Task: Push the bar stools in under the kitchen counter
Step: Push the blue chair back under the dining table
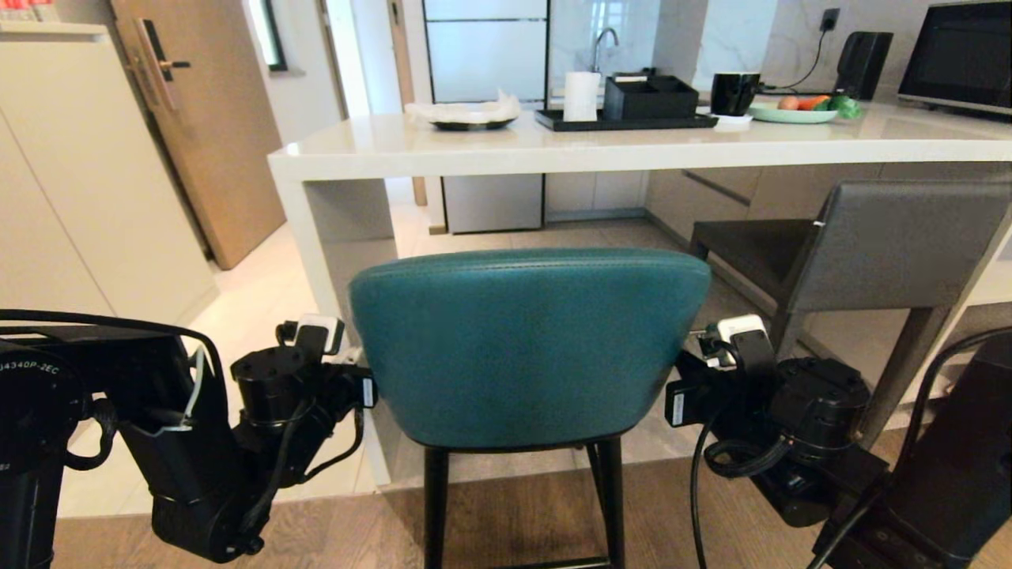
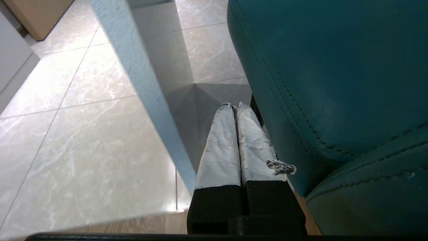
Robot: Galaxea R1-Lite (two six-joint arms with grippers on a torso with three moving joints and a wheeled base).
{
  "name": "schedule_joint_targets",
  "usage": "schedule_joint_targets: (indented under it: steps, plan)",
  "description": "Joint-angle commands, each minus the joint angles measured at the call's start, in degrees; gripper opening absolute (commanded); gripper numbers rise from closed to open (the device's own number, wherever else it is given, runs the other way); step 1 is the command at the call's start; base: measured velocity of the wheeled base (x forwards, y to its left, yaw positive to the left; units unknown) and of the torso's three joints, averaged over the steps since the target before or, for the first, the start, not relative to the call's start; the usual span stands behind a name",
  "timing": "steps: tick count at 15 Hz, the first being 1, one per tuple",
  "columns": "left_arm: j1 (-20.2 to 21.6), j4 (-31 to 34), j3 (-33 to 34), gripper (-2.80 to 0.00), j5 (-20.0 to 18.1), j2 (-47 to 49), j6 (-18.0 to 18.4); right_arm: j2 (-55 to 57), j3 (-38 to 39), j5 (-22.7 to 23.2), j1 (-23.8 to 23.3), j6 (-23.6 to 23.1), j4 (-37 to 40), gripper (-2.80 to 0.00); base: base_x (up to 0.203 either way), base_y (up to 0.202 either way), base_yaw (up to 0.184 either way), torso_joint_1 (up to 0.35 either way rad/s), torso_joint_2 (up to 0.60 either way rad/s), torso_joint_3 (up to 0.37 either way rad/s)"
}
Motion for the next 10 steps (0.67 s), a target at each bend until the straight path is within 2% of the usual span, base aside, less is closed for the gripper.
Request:
schedule_joint_targets:
  steps: [1, 10]
  plan:
    - [0.0, -0.48, -0.09, -2.8, 0.04, -0.09, 0.01, -0.16, -0.02, -0.15, 0.02, -0.05, -0.56, -2.8, 0.183, 0.0, -0.001, 0.002, 0.0, 0.001]
    - [-0.09, -0.48, -0.17, -2.8, 0.04, -0.44, 0.01, -0.35, -0.03, -0.15, 0.02, -0.05, -0.56, -2.8, 0.187, 0.0, 0.002, 0.004, 0.0, 0.002]
